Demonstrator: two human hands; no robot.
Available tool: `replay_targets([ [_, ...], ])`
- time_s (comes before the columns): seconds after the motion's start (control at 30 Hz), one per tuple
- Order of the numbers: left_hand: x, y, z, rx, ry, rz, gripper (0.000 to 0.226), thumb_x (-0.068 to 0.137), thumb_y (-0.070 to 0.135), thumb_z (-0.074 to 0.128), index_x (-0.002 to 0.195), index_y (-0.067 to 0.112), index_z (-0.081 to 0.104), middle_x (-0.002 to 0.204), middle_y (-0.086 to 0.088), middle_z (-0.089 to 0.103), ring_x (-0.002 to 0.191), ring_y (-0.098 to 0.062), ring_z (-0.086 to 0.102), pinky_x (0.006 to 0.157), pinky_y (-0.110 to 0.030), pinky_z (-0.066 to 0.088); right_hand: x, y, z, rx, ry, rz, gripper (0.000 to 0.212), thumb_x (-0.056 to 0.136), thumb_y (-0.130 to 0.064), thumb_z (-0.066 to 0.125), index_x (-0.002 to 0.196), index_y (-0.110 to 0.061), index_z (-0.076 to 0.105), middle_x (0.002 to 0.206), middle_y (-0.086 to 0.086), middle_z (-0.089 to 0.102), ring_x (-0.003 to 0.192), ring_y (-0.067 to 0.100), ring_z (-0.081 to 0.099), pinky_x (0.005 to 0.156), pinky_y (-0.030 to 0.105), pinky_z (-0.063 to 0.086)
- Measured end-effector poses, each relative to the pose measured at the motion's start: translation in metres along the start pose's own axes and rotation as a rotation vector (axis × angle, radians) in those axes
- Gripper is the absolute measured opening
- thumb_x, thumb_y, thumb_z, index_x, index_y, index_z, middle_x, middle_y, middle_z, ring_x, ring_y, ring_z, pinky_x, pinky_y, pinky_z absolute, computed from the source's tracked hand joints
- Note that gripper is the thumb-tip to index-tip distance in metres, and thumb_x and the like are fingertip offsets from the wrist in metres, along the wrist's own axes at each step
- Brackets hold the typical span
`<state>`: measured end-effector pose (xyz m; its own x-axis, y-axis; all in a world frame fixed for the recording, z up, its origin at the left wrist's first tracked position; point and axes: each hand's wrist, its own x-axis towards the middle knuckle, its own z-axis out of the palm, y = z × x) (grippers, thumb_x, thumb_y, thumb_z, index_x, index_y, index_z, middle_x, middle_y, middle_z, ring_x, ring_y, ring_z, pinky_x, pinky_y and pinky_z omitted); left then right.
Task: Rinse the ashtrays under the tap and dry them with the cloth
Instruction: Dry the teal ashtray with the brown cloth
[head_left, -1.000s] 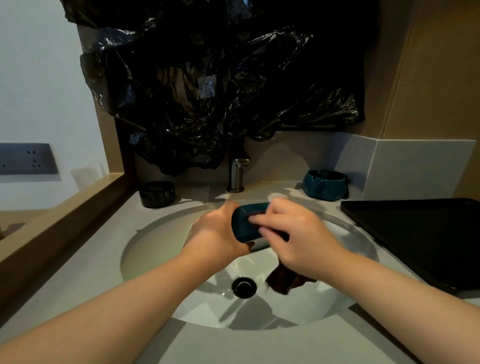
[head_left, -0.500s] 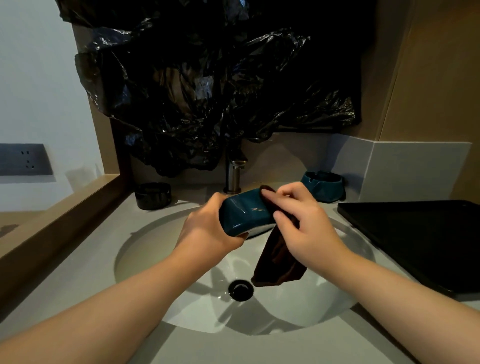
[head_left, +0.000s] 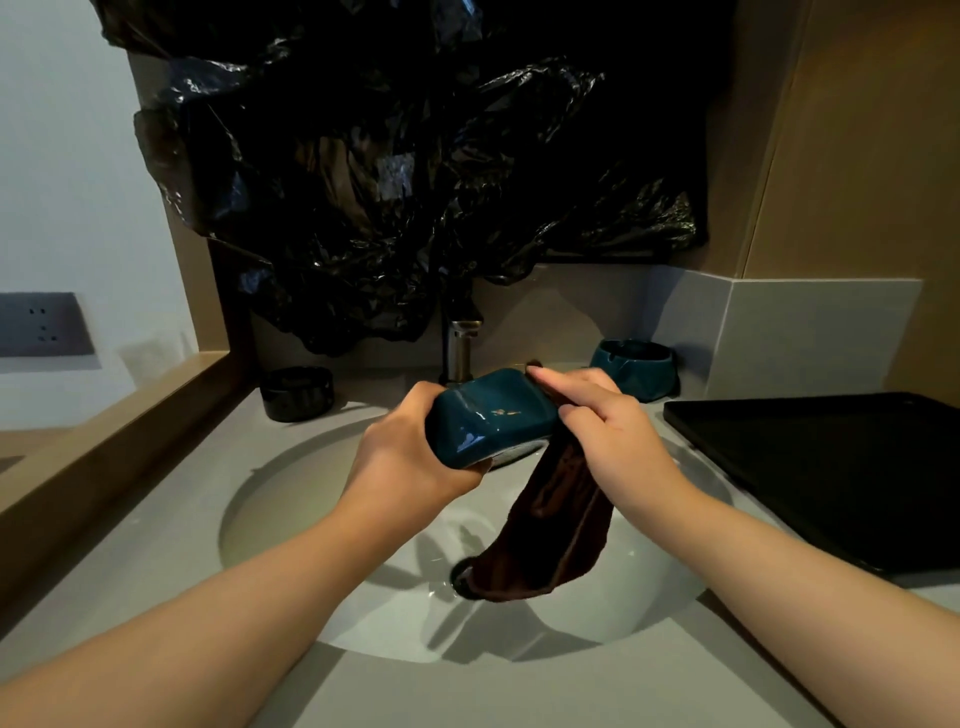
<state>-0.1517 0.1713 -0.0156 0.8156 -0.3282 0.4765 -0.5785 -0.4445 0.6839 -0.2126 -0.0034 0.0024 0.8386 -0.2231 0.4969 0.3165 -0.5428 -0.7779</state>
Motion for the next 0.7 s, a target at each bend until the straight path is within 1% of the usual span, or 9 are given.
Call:
replay_targets([
  [0.1,0.002,-0.002,0.001,-0.034,0.001,-0.019,0.057,0.064,0.024,0.087,0.101,0.038,0.046,0.091,0.021,0.057,0.087,0.008,0.053,0.068,-0.008,0.041,-0.012,-0.007,0.007,-0.209,0.026,-0.252,0.041,0.094,0.0,0.041,0.125,-0.017,0.061,0.112,-0.011,0.048,0.106,-0.001,0.046,0.091,0.006,0.036],
  [0.17,0.002,-0.003,0.003,-0.041,0.016,-0.024,0.054,0.064,0.024,0.086,0.098,0.039,0.047,0.09,0.021,0.057,0.087,0.007,0.055,0.064,-0.006,0.041,-0.017,-0.007,0.012,-0.455,0.012,-0.485,0.044,0.088,0.0,0.044,0.127,-0.011,0.06,0.118,0.0,0.05,0.108,0.009,0.046,0.091,0.016,0.041],
  [0.27,0.001,-0.002,0.004,-0.097,0.037,-0.042,0.048,0.064,0.022,0.085,0.093,0.037,0.05,0.088,0.017,0.061,0.083,0.003,0.059,0.06,-0.007,0.044,-0.012,-0.002,0.01,-0.586,0.042,-0.596,0.045,0.084,-0.002,0.042,0.126,-0.005,0.059,0.118,0.011,0.051,0.106,0.02,0.048,0.088,0.024,0.045],
  [0.33,0.0,-0.002,0.005,-0.159,0.044,-0.06,0.047,0.064,0.022,0.086,0.094,0.035,0.053,0.09,0.017,0.064,0.084,0.002,0.061,0.065,-0.01,0.047,-0.01,0.0,0.008,-0.533,0.091,-0.546,0.045,0.086,-0.002,0.039,0.127,-0.004,0.058,0.118,0.01,0.05,0.107,0.019,0.049,0.092,0.021,0.043],
  [0.4,0.0,-0.001,0.004,-0.178,0.037,-0.069,0.047,0.064,0.024,0.087,0.097,0.033,0.054,0.091,0.018,0.063,0.086,0.004,0.061,0.069,-0.011,0.048,-0.01,0.0,0.005,-0.408,0.104,-0.445,0.044,0.089,0.002,0.04,0.129,-0.005,0.056,0.116,0.003,0.047,0.104,0.011,0.049,0.09,0.012,0.04],
  [0.5,0.001,0.0,0.003,-0.178,0.038,-0.082,0.048,0.065,0.025,0.087,0.097,0.035,0.052,0.093,0.019,0.061,0.088,0.002,0.059,0.073,-0.015,0.049,-0.007,-0.005,0.002,-0.157,0.072,-0.108,0.044,0.095,0.003,0.038,0.131,-0.016,0.056,0.115,-0.004,0.048,0.103,0.0,0.049,0.086,0.002,0.036],
  [0.57,0.002,0.002,0.003,-0.215,0.067,-0.103,0.046,0.065,0.024,0.086,0.097,0.033,0.054,0.093,0.016,0.063,0.088,-0.001,0.061,0.073,-0.017,0.05,-0.002,-0.005,0.001,0.024,0.067,0.138,0.046,0.096,0.001,0.037,0.128,-0.025,0.058,0.122,-0.004,0.052,0.111,0.006,0.051,0.096,0.012,0.04],
  [0.63,0.002,0.003,0.002,-0.242,0.083,-0.133,0.046,0.066,0.023,0.086,0.098,0.031,0.054,0.093,0.013,0.064,0.087,-0.002,0.061,0.069,-0.015,0.048,0.001,-0.004,0.001,0.122,0.062,0.247,0.048,0.096,0.0,0.037,0.125,-0.031,0.061,0.127,-0.003,0.054,0.115,0.015,0.052,0.101,0.029,0.045],
  [0.7,0.002,0.003,0.002,-0.253,0.08,-0.167,0.047,0.066,0.024,0.086,0.099,0.033,0.054,0.093,0.013,0.064,0.087,-0.002,0.062,0.068,-0.015,0.047,0.002,-0.003,0.001,0.103,0.032,0.258,0.05,0.096,0.0,0.037,0.121,-0.035,0.062,0.121,-0.005,0.058,0.109,0.014,0.056,0.09,0.025,0.05],
])
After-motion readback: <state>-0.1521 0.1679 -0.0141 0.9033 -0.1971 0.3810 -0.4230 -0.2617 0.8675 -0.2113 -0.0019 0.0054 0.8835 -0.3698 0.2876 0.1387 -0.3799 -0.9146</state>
